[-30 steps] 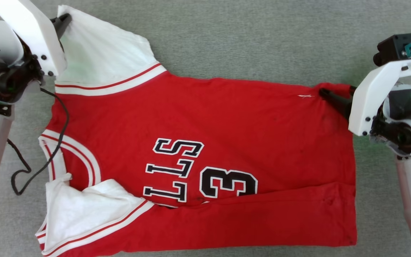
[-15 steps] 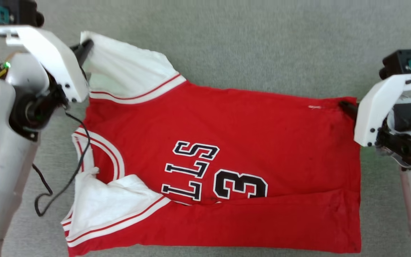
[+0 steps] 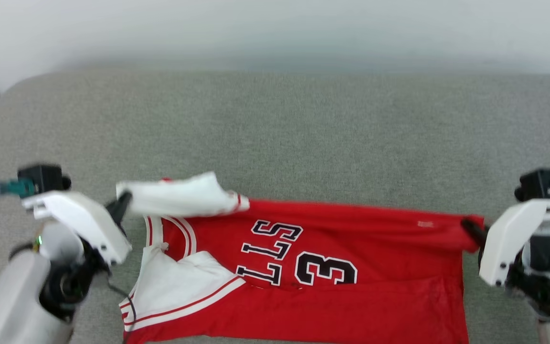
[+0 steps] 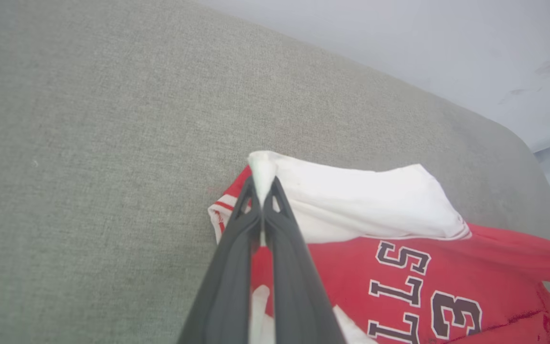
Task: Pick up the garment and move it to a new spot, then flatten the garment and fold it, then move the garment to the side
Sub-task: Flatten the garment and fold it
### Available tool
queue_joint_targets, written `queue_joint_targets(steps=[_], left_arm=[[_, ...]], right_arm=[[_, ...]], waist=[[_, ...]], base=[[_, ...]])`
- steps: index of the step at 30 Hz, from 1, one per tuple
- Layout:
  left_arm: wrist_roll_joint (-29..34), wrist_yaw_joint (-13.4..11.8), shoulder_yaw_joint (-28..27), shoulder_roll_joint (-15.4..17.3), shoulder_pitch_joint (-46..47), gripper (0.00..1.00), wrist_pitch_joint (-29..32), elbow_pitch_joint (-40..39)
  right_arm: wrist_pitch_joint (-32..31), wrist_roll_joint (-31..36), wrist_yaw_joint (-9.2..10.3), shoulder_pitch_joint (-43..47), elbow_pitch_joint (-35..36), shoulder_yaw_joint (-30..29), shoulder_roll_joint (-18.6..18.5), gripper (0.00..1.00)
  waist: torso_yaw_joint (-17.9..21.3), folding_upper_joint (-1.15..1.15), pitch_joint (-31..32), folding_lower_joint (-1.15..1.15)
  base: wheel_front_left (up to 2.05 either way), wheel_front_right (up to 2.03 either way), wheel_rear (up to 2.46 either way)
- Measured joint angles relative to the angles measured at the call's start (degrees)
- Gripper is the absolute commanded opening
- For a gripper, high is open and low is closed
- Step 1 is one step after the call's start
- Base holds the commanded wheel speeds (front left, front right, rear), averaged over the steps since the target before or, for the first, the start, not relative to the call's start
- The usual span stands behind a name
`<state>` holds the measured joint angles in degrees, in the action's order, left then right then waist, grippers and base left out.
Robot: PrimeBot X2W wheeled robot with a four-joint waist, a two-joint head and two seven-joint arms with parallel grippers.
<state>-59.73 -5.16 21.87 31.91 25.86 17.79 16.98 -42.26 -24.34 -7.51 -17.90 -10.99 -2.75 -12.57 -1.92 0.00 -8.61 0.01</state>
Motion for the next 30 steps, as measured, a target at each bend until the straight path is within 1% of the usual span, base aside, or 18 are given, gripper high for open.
queue_joint_targets(steps=[4,8,9,10,11,16,18,21,23,26,30], left_arm=[[-2.8,-1.5,-1.0,-1.2,-8.7,0.0,-1.7,-2.4],[-5.0,-2.6,-1.8,-2.2,-15.3,0.0,-2.7,-2.1],[-5.9,-2.6,-2.0,-2.8,-16.5,0.16,-2.9,-1.8],[-6.1,-2.6,-1.8,-3.3,-17.3,0.42,-2.9,-1.5],[-6.2,-2.6,-1.6,-3.6,-18.1,1.0,-3.0,-0.8],[-5.7,-1.9,-1.4,-5.0,-20.0,1.0,-6.4,1.7],[-4.1,-1.4,-0.9,-5.2,-20.2,1.0,-8.7,2.1],[-0.6,-1.4,-0.2,-5.2,-20.3,1.0,-13.2,1.2],[2.5,-2.0,0.3,-5.1,-20.2,1.0,-16.5,-0.1],[6.0,-3.0,0.9,-5.0,-20.1,1.0,-20.7,-2.8],[11.9,-5.4,2.4,-4.3,-19.7,1.0,-25.0,-6.2]], right_arm=[[0.9,-0.9,0.0,6.1,0.1,-1.3,2.0,0.0],[1.7,-1.4,0.0,10.3,-0.7,-1.3,3.4,0.0],[2.1,-1.4,0.0,11.2,-1.2,-1.0,3.5,0.04],[2.6,-1.4,0.0,11.9,-1.6,-0.6,3.6,0.44],[3.3,-1.5,0.0,12.4,-2.1,-0.2,3.6,1.0],[7.6,-2.0,0.0,14.0,-4.1,2.0,3.8,1.0],[10.1,-2.0,0.0,14.8,-4.1,2.6,3.6,1.0],[13.3,-2.3,0.01,15.4,-2.2,2.5,2.9,1.0],[14.5,-2.4,0.01,15.5,-0.1,2.5,2.5,1.0],[14.6,-2.5,0.0,15.8,2.8,1.5,1.8,1.0],[11.1,-2.4,0.01,15.9,5.5,-0.1,0.6,1.0]], waist=[[-0.1,0.0,2.5,0.0],[0.4,0.0,2.7,0.0],[0.6,0.0,2.6,0.0],[0.7,0.0,2.5,0.01],[0.9,0.0,2.5,0.0],[1.6,0.0,3.2,0.0],[1.8,0.0,3.8,0.0],[1.9,0.0,5.0,0.0],[2.0,0.0,5.9,0.0],[2.1,0.0,7.2,0.0],[2.3,0.0,8.6,0.0]], base=[[0.0,0.0,0.0],[0.0,0.0,0.0],[0.0,0.0,0.0],[0.0,0.0,0.0],[0.0,0.0,0.0],[0.0,0.0,0.0],[0.0,0.0,0.0],[0.0,0.0,0.0],[0.0,0.0,0.0],[0.0,0.0,0.0],[0.0,0.0,0.0]])
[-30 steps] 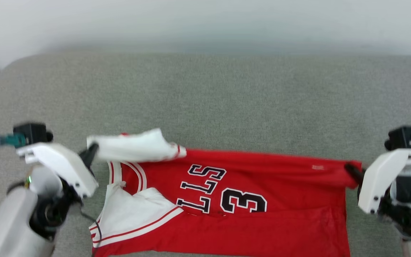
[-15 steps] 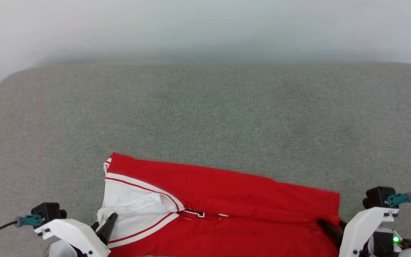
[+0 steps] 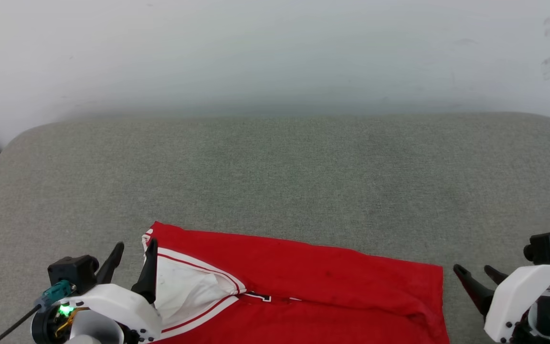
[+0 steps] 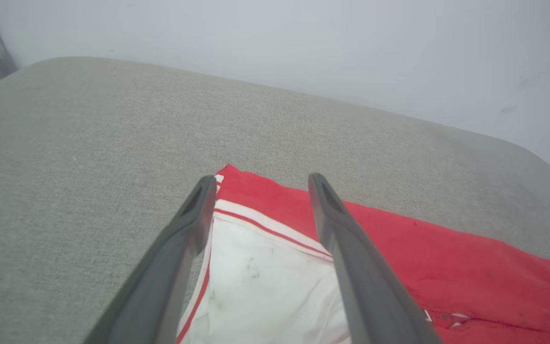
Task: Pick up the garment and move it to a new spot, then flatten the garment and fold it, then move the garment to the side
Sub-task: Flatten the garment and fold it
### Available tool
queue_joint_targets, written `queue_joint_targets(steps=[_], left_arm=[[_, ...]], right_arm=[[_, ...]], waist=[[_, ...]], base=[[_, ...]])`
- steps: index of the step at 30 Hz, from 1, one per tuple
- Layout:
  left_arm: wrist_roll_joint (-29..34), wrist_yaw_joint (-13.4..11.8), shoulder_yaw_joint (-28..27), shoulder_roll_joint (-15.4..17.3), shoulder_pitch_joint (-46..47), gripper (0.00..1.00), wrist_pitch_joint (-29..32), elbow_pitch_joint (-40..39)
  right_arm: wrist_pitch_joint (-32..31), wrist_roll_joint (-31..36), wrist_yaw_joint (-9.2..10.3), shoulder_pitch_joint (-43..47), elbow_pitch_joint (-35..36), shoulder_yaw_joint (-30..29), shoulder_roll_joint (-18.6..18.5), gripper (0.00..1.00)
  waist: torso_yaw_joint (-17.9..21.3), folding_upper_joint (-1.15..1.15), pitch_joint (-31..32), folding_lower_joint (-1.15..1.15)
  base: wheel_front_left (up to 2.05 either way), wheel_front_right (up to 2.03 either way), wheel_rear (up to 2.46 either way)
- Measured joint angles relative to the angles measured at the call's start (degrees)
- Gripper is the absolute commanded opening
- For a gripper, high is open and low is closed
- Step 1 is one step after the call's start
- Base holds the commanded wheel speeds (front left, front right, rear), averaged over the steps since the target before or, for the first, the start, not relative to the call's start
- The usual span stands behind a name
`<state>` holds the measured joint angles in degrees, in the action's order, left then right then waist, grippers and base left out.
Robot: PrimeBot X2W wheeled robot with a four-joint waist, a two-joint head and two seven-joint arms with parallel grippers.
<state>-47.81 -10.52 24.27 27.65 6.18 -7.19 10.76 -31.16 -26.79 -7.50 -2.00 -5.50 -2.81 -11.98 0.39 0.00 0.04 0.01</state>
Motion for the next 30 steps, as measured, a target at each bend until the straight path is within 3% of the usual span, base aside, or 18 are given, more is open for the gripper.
queue_joint_targets(steps=[8,10,17,23,25,30], left_arm=[[7.1,-2.3,0.6,-1.0,0.7,1.0,-6.6,-6.9],[10.3,-2.3,0.3,-2.0,1.7,1.0,-7.5,-9.6],[14.2,-1.0,0.1,-3.0,2.9,1.0,-7.7,-10.5],[15.5,0.5,-0.2,-4.1,3.3,1.0,-7.7,-10.3],[15.7,0.8,-0.2,-4.5,3.3,1.0,-7.7,-9.8],[15.9,1.0,-1.2,-4.6,2.3,1.0,-7.7,-8.9]], right_arm=[[-12.9,2.9,0.0,0.0,2.5,-2.9,-1.1,1.0],[-15.8,4.6,0.0,0.2,2.6,-3.7,0.5,1.0],[-16.2,4.5,0.0,0.2,-3.7,-3.8,4.3,1.0],[-14.9,2.9,0.0,-1.6,-9.5,-3.3,4.1,1.0],[-14.4,2.4,0.01,-2.1,-10.7,-2.7,3.7,0.0],[-12.8,1.0,0.09,-2.8,-12.5,-0.2,3.4,0.0]], waist=[[-1.5,0.0,0.1,0.0],[-3.1,0.0,-1.3,-0.01],[-6.2,0.0,-4.8,-0.01],[-8.3,0.0,-6.8,-0.01],[-8.6,0.0,-6.8,-0.01],[-8.4,0.0,-5.0,-0.01]], base=[[0.0,0.0,0.0],[0.0,0.0,0.0],[0.0,0.0,0.0],[0.0,0.0,0.0],[0.0,0.0,0.0],[0.0,0.0,0.0]])
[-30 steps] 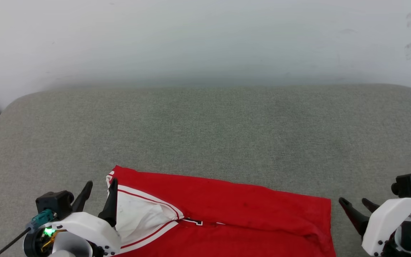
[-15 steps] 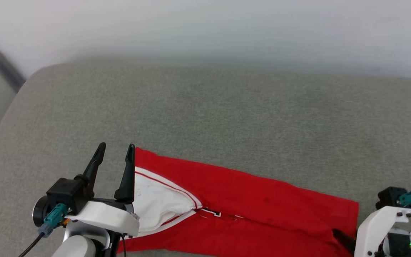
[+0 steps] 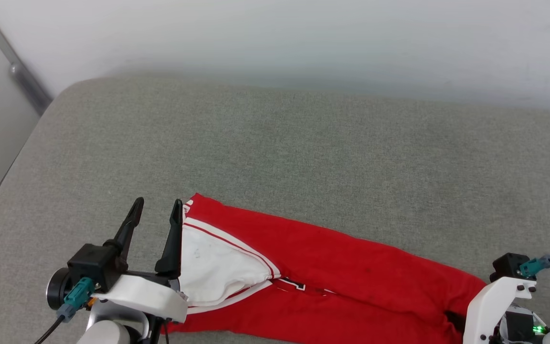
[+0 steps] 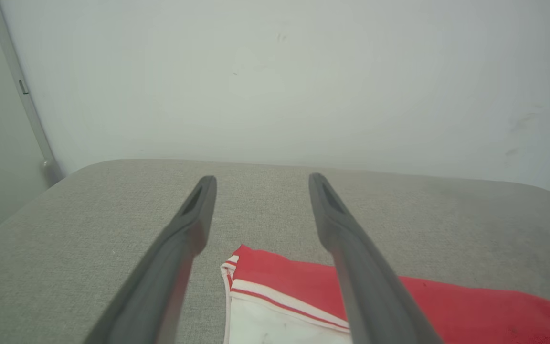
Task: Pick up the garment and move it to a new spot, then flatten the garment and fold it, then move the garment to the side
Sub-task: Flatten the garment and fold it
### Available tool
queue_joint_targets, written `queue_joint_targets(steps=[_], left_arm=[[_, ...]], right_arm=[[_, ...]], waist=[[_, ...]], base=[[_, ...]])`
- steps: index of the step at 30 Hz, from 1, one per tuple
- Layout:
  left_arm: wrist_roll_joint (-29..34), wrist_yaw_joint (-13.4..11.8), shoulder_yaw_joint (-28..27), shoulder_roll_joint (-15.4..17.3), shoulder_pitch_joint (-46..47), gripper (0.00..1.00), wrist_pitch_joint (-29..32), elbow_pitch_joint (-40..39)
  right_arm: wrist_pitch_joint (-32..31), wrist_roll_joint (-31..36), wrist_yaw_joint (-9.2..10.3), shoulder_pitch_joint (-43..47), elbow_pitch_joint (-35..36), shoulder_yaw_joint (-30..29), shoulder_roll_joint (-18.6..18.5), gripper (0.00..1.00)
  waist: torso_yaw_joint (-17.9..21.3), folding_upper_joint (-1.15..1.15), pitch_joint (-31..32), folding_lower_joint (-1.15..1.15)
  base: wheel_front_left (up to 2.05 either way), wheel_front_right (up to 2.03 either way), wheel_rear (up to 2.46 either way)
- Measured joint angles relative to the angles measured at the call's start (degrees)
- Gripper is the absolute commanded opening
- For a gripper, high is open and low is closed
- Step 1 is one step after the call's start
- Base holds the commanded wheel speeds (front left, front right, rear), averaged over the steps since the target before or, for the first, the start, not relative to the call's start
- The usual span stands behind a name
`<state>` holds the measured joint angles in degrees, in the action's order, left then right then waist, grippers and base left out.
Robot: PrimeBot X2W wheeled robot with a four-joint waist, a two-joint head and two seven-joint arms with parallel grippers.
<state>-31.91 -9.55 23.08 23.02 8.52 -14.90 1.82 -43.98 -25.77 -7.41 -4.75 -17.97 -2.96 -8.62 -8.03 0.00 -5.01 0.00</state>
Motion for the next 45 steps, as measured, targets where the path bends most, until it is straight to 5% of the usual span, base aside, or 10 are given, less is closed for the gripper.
queue_joint_targets(steps=[11,20,23,29,35,45], left_arm=[[0.0,-1.7,-1.4,1.3,-3.6,1.0,0.0,-0.5],[0.0,-2.9,-1.5,1.4,-4.8,1.0,0.0,-2.3],[-0.1,-3.0,-1.5,1.4,-4.9,1.0,0.1,-2.3],[-0.1,-3.0,-1.4,1.7,-4.9,1.0,0.2,-2.5],[-0.2,-3.0,-1.0,1.7,-4.6,1.0,0.6,-2.5],[-0.2,-2.0,0.7,1.5,-2.6,1.0,1.8,-2.4]], right_arm=[[2.0,-0.4,-0.11,-0.1,1.4,-0.6,-3.4,0.0],[-0.6,2.3,-0.11,0.1,4.1,-13.6,-4.7,0.0],[-2.4,1.5,-0.1,0.0,5.5,-18.3,-2.7,0.0],[-9.9,-10.9,-0.09,-1.6,8.2,-21.5,4.9,0.0],[-15.1,-29.4,-0.09,-2.0,5.3,-15.2,5.5,0.0],[-1.1,-51.7,-0.09,-7.4,-3.0,12.2,5.7,0.0]], waist=[[2.6,0.0,4.8,0.0],[5.5,0.0,5.0,0.0],[6.0,0.0,5.0,0.0],[6.4,0.0,4.8,0.0],[6.1,0.0,4.6,0.0],[4.2,0.0,3.3,0.0]], base=[[0.0,0.0,0.0],[0.0,0.0,0.0],[0.0,0.0,0.0],[0.0,0.0,0.0],[0.0,0.0,0.0],[0.0,0.0,0.0]])
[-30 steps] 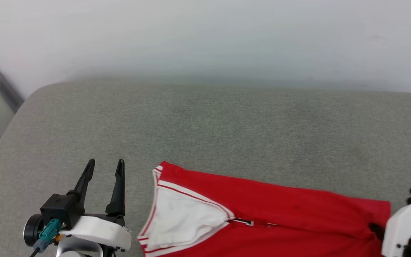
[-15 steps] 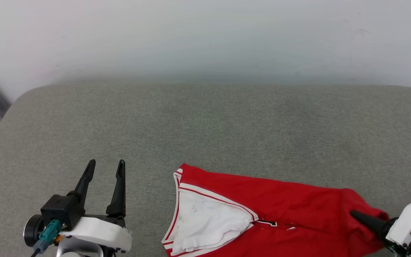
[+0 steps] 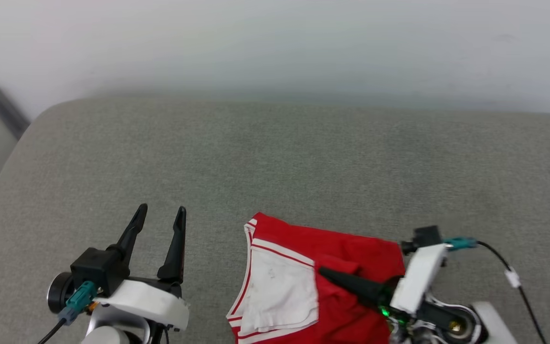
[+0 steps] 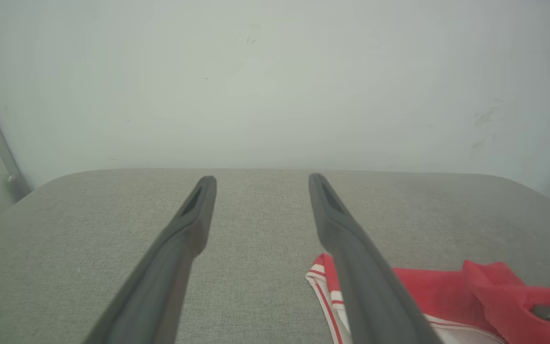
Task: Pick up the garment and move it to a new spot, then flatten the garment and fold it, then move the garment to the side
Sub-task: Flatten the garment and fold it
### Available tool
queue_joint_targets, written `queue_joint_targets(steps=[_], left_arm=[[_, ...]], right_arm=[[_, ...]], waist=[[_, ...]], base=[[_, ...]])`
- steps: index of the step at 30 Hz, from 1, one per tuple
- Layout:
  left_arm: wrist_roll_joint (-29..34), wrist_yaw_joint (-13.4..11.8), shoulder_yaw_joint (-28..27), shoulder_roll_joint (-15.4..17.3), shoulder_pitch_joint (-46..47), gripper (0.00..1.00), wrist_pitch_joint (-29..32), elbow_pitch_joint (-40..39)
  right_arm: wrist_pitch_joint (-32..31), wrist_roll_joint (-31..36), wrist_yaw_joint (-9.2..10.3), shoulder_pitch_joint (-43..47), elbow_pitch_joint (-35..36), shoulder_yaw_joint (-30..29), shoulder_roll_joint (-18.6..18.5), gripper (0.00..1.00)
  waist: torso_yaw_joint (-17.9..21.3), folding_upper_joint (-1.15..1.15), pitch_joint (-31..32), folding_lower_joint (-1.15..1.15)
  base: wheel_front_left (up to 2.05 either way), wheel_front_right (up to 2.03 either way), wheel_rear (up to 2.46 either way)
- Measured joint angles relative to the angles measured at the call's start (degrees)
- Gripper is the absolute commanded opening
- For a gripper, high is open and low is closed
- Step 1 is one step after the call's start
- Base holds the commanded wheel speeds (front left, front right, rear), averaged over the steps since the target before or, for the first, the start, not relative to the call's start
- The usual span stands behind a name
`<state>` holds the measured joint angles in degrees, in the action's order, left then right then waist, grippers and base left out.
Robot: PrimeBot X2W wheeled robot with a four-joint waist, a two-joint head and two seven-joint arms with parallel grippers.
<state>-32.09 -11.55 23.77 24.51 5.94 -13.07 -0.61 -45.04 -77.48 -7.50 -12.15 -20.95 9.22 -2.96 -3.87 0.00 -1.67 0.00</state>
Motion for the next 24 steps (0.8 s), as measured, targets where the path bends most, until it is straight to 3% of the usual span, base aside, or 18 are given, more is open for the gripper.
queue_joint_targets(steps=[5,10,11,12,13,20,24], left_arm=[[-0.2,1.3,1.0,-1.1,2.3,1.0,0.1,0.6],[0.0,2.1,1.9,-2.2,3.8,1.0,-0.3,1.7],[0.0,2.3,1.9,-2.4,3.9,1.0,-0.3,2.1],[0.0,2.4,1.9,-2.7,3.9,1.0,-0.5,2.3],[0.0,2.5,2.0,-2.9,3.9,1.0,-0.6,2.6],[-0.3,3.0,2.0,-3.5,4.1,1.0,-1.1,4.2],[-0.4,3.1,2.1,-3.7,3.8,1.0,-1.2,4.5]], right_arm=[[8.3,-1.5,0.01,-4.5,-3.5,11.1,0.1,0.0],[15.4,0.6,0.01,-7.8,-9.9,16.7,0.1,0.0],[16.6,1.0,0.0,-8.2,-10.9,17.3,0.1,0.21],[17.7,1.0,0.01,-8.7,-12.0,17.9,0.1,0.5],[18.4,0.8,0.01,-9.1,-12.6,18.5,0.1,1.0],[22.4,2.4,0.01,-12.0,-13.7,21.9,-0.1,1.0],[24.8,6.3,0.0,-12.9,-10.2,24.1,-2.7,1.0]], waist=[[-2.0,0.0,-1.5,0.0],[-3.9,0.0,-3.5,0.0],[-4.3,0.0,-3.7,0.0],[-4.6,0.0,-4.0,0.0],[-4.9,0.0,-4.2,0.0],[-4.9,0.0,-3.6,0.0],[-4.2,0.0,-2.4,0.0]], base=[[0.0,0.0,0.0],[0.0,0.0,0.0],[0.0,0.0,0.0],[0.0,0.0,0.0],[0.0,0.0,0.0],[0.0,0.0,0.0],[0.0,0.0,0.0]])
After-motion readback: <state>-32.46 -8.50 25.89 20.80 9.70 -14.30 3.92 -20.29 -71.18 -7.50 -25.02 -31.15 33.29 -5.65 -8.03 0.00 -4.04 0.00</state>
